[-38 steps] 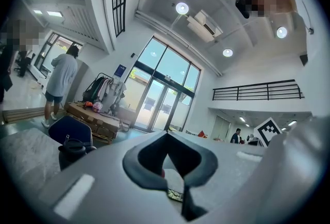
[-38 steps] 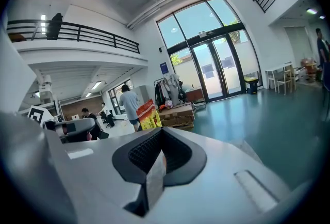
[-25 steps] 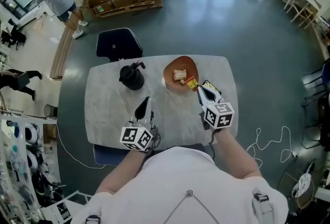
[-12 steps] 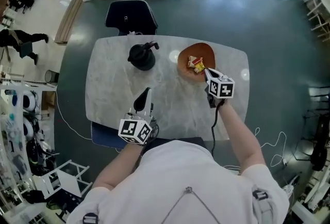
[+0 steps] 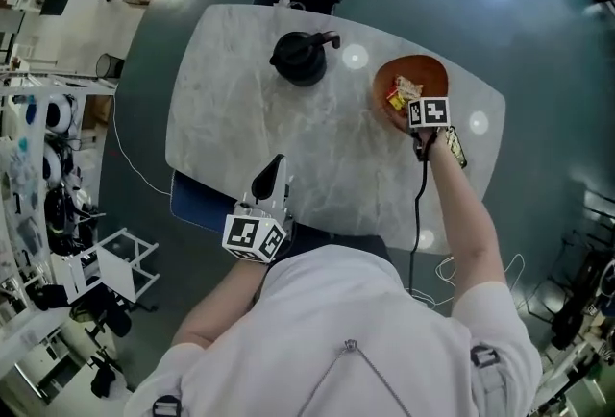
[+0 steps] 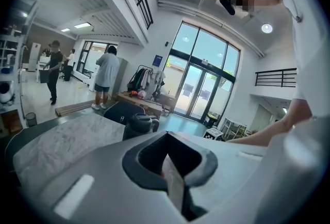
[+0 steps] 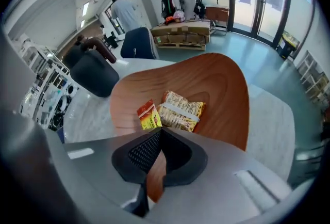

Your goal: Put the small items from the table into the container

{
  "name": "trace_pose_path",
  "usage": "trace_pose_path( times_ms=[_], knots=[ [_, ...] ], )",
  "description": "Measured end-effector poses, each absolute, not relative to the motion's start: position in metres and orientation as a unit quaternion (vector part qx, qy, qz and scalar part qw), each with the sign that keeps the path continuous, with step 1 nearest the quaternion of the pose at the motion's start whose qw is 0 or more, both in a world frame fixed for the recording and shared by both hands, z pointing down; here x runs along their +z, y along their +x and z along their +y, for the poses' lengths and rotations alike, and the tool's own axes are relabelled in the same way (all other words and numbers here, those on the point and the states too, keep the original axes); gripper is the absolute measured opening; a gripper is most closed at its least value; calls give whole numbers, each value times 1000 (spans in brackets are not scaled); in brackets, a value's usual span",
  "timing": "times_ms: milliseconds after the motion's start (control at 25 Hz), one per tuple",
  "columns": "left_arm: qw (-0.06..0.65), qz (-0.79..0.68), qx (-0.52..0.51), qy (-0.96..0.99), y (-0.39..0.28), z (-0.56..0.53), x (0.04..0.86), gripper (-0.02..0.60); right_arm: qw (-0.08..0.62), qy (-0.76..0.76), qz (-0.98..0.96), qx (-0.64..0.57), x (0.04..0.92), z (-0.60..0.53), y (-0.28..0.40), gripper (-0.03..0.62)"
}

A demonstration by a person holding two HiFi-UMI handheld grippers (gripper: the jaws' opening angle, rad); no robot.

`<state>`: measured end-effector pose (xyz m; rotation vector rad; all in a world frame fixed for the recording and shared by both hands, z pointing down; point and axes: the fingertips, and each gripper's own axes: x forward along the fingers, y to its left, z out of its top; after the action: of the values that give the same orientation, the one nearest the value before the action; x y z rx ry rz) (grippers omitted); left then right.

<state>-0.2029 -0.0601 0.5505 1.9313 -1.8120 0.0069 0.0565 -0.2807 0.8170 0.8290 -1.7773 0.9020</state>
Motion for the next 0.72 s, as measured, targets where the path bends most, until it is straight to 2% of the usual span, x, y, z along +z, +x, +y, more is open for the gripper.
trace_pose_path(
  times_ms=[160, 280, 400, 520, 600, 640, 680, 720],
  knots=[
    [252, -671, 1, 698, -207, -52, 558, 3, 533, 332, -711, 317, 829, -282, 62, 35],
    [252, -670, -2, 699, -206, -50, 560, 3, 538, 333, -710, 309, 833, -283, 63, 122],
    [249, -666, -5, 703, -202, -49, 557, 3, 526, 348, -712, 309, 825, -284, 67, 140],
    [243, -662, -7, 709, -198, -51, 554, 3, 477, 392, -726, 301, 798, -293, 74, 140],
    [235, -657, -11, 716, -195, -52, 547, 3, 413, 429, -751, 285, 761, -296, 77, 117],
    [229, -654, -13, 721, -194, -53, 542, 3, 374, 444, -767, 273, 737, -295, 76, 90],
    [222, -651, -14, 725, -192, -54, 538, 3, 334, 455, -783, 260, 712, -291, 75, 33],
    [214, -649, -16, 730, -191, -54, 533, 3, 296, 463, -798, 248, 685, -286, 73, 14]
  ],
)
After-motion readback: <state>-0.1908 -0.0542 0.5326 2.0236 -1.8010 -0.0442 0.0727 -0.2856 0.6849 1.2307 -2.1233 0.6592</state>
